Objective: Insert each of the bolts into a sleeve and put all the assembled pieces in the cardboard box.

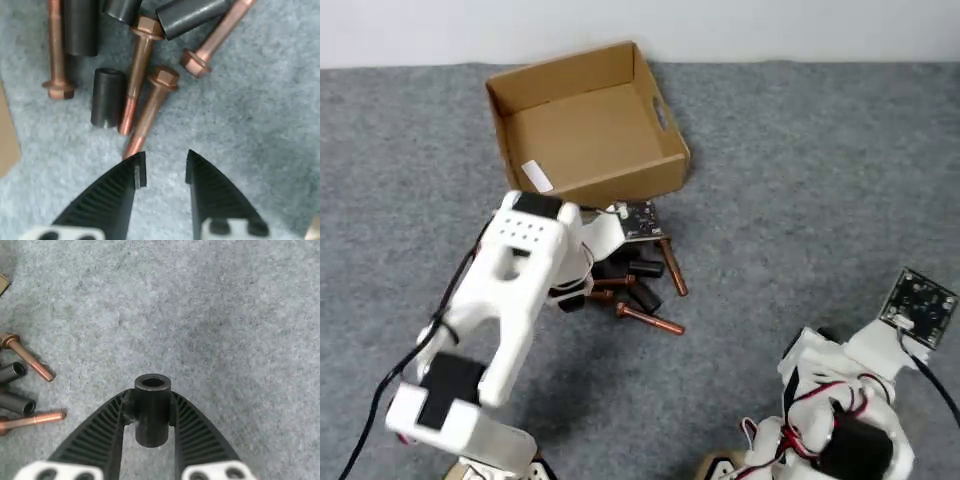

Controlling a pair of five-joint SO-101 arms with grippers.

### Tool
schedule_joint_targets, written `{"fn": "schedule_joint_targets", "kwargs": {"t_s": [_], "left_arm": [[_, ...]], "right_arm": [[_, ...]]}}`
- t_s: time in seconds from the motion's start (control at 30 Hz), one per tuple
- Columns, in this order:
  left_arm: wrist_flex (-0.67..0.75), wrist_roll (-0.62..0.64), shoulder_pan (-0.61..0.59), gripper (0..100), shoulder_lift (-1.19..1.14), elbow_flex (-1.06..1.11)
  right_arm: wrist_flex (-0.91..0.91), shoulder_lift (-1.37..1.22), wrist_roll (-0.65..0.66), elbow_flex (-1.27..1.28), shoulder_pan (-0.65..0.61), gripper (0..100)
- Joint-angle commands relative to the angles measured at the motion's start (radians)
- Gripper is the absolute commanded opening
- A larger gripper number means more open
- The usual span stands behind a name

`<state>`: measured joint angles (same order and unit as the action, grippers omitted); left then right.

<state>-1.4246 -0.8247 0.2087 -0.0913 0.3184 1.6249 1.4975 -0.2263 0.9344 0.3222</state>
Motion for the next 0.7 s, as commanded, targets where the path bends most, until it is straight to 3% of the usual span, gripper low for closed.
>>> {"fn": "schedule_joint_targets", "kwargs": {"t_s": [0.0,0.23,0.67], "left_arm": [[-0.038,-0.018,0.031,15,-0.078,-0.105],[-0.026,-0.018,0.094,15,-0.186,-0.180],[0.055,-0.017,0.086,14,-0.290,-0.259]], "right_arm": [[-0.025,0.007,0.012,-0.003,0.010,0.8],[-0.025,0.007,0.012,-0.003,0.010,0.8],[-0.025,0.008,0.012,-0.003,0.010,0.8]]}}
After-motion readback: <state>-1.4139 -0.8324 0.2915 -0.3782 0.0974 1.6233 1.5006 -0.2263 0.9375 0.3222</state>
